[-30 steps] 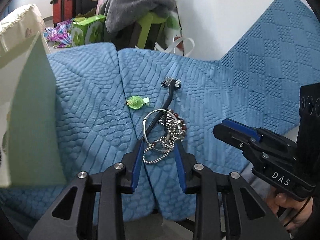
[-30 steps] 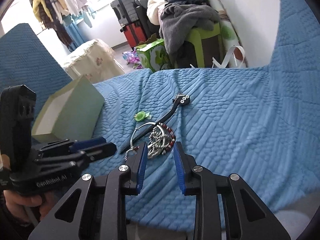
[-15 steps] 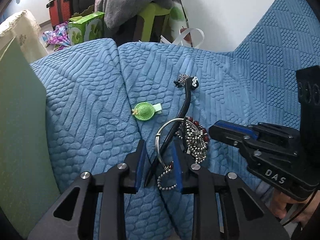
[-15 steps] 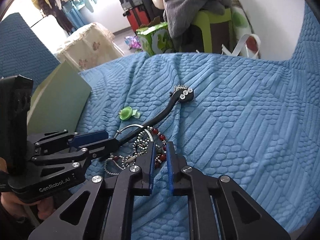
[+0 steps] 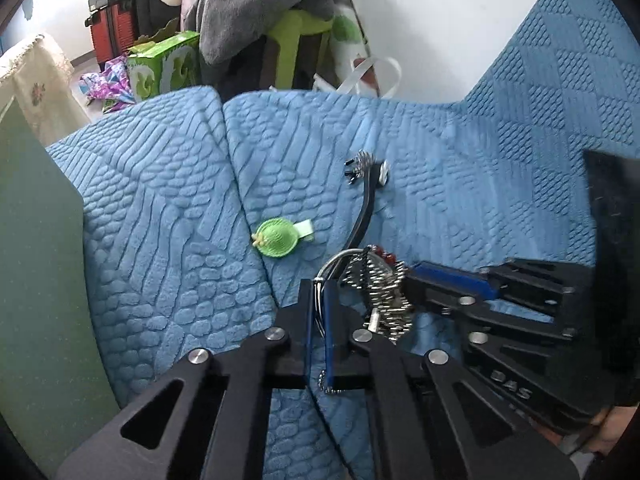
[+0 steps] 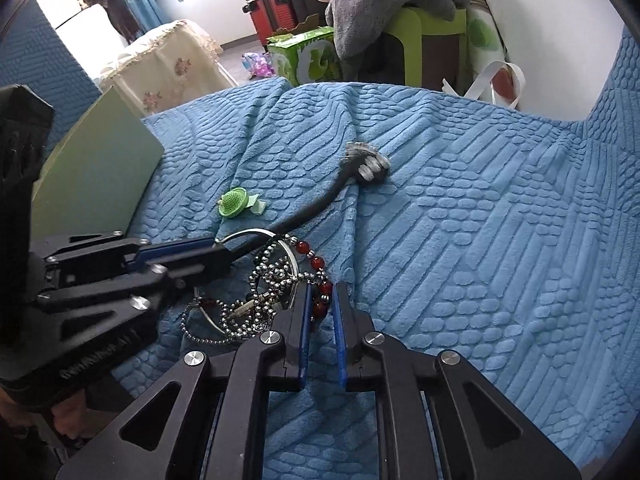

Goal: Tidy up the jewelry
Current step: 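Grasp the red-beaded silver necklace with the right gripper while the left gripper grasps a silver pin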

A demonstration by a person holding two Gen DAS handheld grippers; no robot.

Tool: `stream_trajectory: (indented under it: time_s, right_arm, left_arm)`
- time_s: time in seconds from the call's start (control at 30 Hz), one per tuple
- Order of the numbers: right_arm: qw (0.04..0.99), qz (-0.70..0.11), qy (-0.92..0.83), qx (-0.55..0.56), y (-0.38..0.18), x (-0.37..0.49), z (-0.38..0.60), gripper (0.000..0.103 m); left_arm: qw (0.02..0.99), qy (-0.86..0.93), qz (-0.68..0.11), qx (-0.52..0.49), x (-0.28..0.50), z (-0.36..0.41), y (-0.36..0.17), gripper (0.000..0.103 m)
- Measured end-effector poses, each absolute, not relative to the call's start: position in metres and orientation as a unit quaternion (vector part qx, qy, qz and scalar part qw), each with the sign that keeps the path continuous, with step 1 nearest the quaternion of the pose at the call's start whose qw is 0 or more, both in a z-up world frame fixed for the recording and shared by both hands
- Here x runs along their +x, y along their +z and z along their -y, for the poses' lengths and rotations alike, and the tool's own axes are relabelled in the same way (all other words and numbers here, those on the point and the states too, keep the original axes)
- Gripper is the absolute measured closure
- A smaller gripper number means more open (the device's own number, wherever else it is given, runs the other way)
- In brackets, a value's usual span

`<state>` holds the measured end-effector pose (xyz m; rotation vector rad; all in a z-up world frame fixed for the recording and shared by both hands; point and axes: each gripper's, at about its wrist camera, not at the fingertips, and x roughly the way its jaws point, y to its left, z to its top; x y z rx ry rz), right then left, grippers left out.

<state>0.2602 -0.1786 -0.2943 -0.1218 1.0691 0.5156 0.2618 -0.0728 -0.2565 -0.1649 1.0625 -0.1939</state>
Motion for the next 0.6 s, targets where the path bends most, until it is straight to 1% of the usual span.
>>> stream_trajectory:
  time_s: [0.17,0.33,0.6]
  right_arm:
    - [0.829,-0.501,0.237,-0.072,-0.293,0.260,0.175,0.093]
    - [0.827,-0.508,0.236,-0.052,-0.293,0.263,0.177,0.093]
    - [0.828,-0.501,0.236,-0.085,-0.295,0.261,0.168,0.092]
  left_arm:
    - [0.855,-0.109,-0.500,-0.090,0.253,0.071,-0.244,0.099]
    - [0.858,-0.120,-0.488,-0.107,0.244,0.067,-0.230,0.099]
    - [0.869,-0.118,-0.463,-0.127,0.236,0.053,-0.211,0.099]
